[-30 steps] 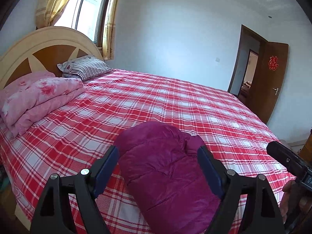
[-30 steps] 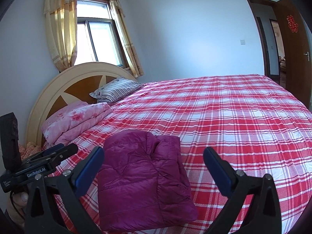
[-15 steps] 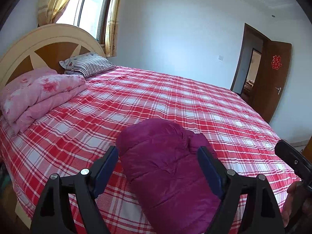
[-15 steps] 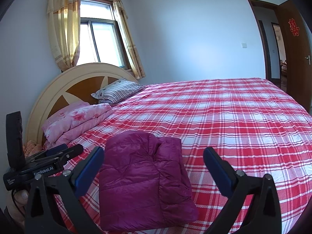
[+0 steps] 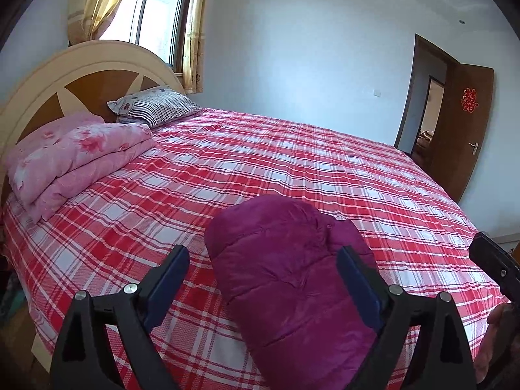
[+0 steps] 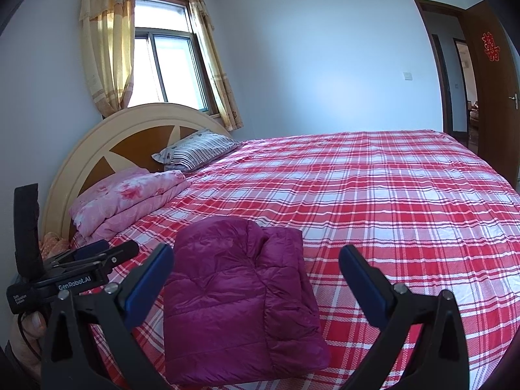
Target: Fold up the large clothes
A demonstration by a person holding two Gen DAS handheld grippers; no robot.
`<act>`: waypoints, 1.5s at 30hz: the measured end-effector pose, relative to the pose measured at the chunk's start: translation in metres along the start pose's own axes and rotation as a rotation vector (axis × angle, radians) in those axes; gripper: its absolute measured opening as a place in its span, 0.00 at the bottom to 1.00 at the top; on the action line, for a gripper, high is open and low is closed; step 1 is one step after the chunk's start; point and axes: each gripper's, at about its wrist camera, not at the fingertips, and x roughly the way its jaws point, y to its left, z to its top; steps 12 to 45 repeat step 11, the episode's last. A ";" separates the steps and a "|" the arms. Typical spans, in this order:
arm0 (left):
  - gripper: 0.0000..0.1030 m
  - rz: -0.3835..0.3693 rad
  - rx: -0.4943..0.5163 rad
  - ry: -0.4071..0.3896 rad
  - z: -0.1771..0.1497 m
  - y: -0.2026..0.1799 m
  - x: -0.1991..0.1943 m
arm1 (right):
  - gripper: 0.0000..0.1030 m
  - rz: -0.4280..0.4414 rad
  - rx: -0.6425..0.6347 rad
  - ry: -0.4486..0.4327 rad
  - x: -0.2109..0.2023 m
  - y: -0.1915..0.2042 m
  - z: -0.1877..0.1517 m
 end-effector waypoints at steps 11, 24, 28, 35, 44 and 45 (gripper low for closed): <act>0.90 0.018 0.035 -0.009 -0.005 -0.005 0.003 | 1.00 -0.002 -0.005 0.017 0.005 0.002 -0.003; 0.90 0.018 0.035 -0.009 -0.005 -0.005 0.003 | 1.00 -0.002 -0.005 0.017 0.005 0.002 -0.003; 0.90 0.018 0.035 -0.009 -0.005 -0.005 0.003 | 1.00 -0.002 -0.005 0.017 0.005 0.002 -0.003; 0.90 0.018 0.035 -0.009 -0.005 -0.005 0.003 | 1.00 -0.002 -0.005 0.017 0.005 0.002 -0.003; 0.90 0.018 0.035 -0.009 -0.005 -0.005 0.003 | 1.00 -0.002 -0.005 0.017 0.005 0.002 -0.003; 0.90 0.018 0.035 -0.009 -0.005 -0.005 0.003 | 1.00 -0.002 -0.005 0.017 0.005 0.002 -0.003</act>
